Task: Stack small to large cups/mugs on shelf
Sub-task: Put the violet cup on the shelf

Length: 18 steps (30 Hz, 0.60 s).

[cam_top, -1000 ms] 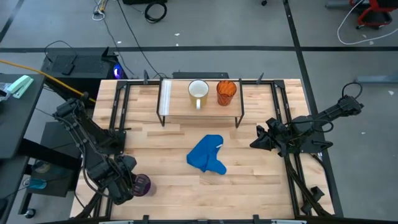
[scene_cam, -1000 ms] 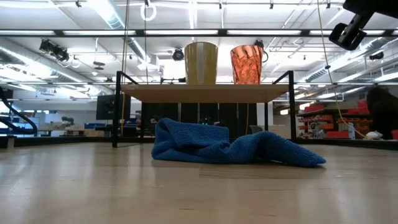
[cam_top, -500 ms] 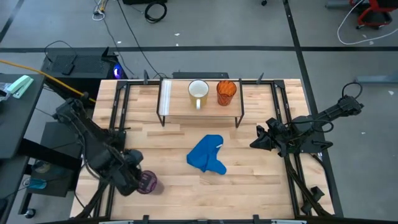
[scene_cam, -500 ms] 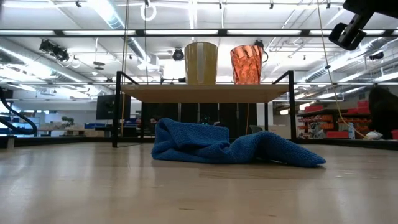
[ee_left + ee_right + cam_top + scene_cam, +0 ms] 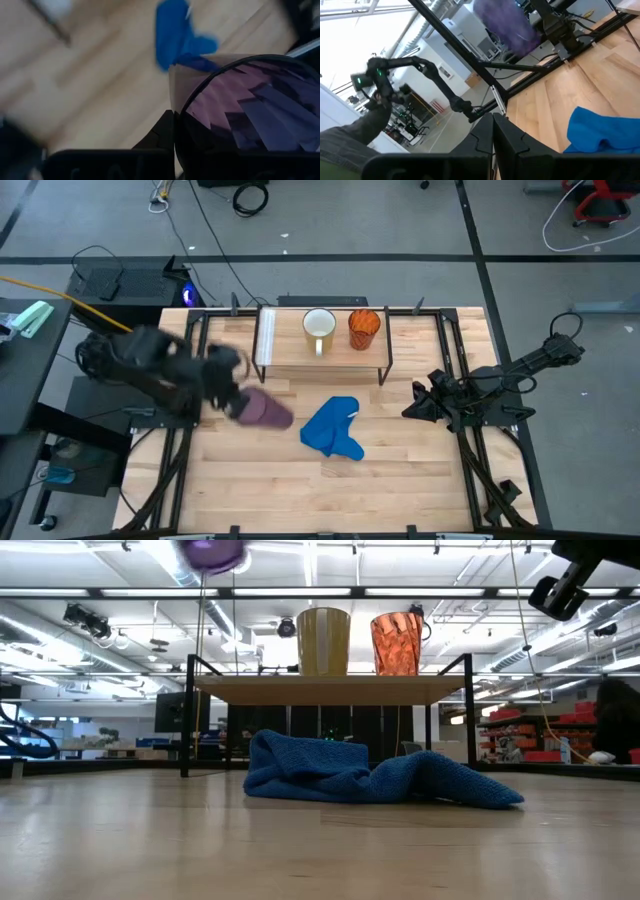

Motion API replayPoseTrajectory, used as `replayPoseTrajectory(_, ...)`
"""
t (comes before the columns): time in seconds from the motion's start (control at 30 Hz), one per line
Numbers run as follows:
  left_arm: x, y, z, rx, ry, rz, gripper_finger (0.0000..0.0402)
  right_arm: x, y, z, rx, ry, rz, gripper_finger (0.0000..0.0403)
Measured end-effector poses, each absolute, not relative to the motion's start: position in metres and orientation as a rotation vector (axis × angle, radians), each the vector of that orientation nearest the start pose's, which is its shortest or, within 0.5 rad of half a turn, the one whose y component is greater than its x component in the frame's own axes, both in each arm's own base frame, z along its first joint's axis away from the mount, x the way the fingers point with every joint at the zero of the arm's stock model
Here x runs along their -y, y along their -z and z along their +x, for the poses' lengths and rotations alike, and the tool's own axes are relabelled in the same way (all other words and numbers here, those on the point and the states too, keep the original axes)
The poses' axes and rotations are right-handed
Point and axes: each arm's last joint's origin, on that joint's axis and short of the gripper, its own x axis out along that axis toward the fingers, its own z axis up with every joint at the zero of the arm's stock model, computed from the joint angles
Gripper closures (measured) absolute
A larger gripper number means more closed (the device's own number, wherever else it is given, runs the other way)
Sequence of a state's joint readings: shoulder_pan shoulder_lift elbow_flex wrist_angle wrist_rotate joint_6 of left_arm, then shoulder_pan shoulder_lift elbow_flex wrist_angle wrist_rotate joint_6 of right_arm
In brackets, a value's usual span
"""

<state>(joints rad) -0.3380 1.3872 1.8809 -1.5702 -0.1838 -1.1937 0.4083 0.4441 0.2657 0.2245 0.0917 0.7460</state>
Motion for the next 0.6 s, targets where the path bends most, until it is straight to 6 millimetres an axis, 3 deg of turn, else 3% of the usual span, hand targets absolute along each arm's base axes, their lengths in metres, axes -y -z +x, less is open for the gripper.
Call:
replayPoseTrajectory(0.13,0.026,-0.477,0.192,-0.831,-0.473,-0.737,0.039,-0.049,-0.237,0.12,-0.074,-0.319,0.743,0.0386)
replayPoseTrajectory(0.33,-0.02,-0.504,0.182,-0.693,-0.541,-0.632,0.039,-0.049,-0.237,0.12,-0.073,-0.318,0.746,0.0386)
replayPoseTrajectory(0.6,-0.071,-0.523,0.172,-0.591,-0.745,-0.521,0.039,-0.049,-0.237,0.12,-0.074,-0.318,0.747,0.0386)
